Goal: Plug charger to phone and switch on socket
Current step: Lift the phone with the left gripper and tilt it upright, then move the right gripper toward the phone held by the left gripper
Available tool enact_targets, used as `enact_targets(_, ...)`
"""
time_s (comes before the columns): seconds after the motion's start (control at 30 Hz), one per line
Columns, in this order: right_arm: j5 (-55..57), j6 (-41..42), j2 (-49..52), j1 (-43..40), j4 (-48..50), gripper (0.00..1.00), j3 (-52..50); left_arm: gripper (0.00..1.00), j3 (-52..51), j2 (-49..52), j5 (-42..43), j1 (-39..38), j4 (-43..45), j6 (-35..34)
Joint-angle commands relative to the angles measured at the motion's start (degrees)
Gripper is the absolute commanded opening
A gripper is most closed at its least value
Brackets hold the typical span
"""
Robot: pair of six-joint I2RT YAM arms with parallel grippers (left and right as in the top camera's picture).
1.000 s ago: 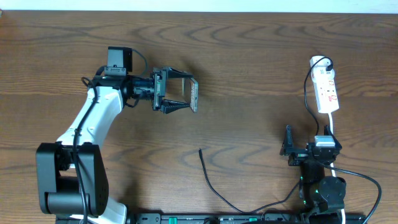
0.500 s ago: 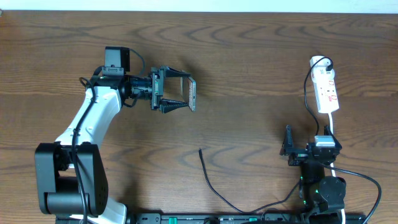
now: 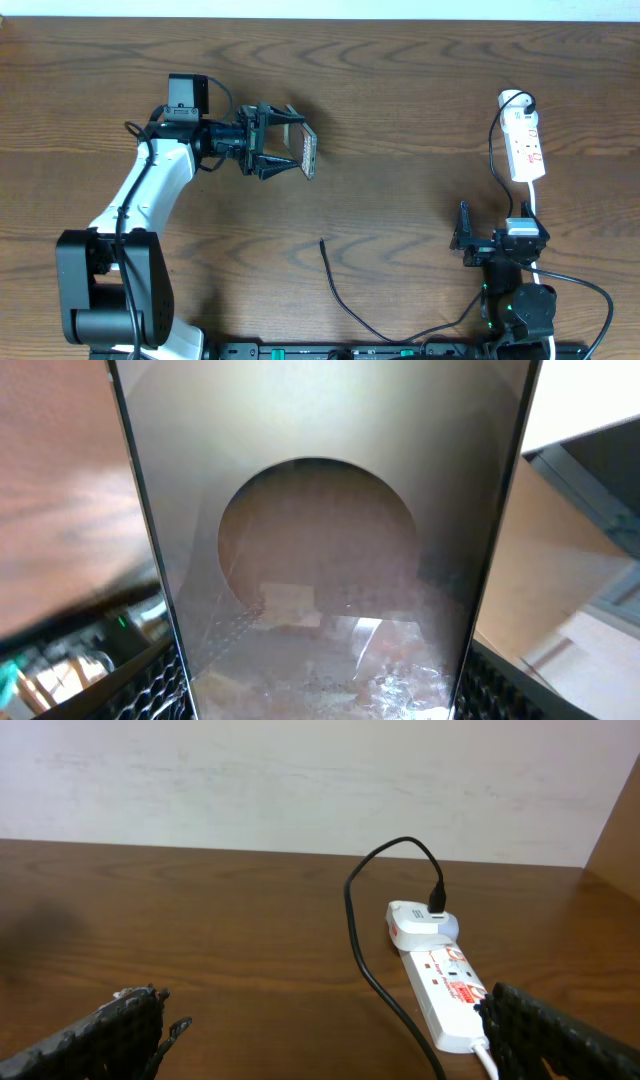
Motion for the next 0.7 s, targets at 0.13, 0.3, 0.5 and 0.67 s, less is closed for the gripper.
enact_targets(0.13,0.9,0.81,-0.37,-0.31,-0.15,0.99,-0.09,0.07,1.53,-1.81,-14.1,0.35,-0.5,11.65)
enact_targets(0.3,0.87,0.81,-0.37,-0.31,-0.15,0.99,-0.09,0.08,1.53,-1.81,-24.44,0.33,-3.56,11.65)
enact_targets(0.5,0.87,0.81,-0.37,-0.31,-0.15,0.99,-0.09,0.07,1.51,-1.79,-34.32,0.28,-8.35,11.63)
enact_targets(0.67,3.32,-0.07,-0.37,-0.31,0.17,0.99,-0.09,0.07,1.42,-1.79,-35.85,0.28,-9.9,11.61)
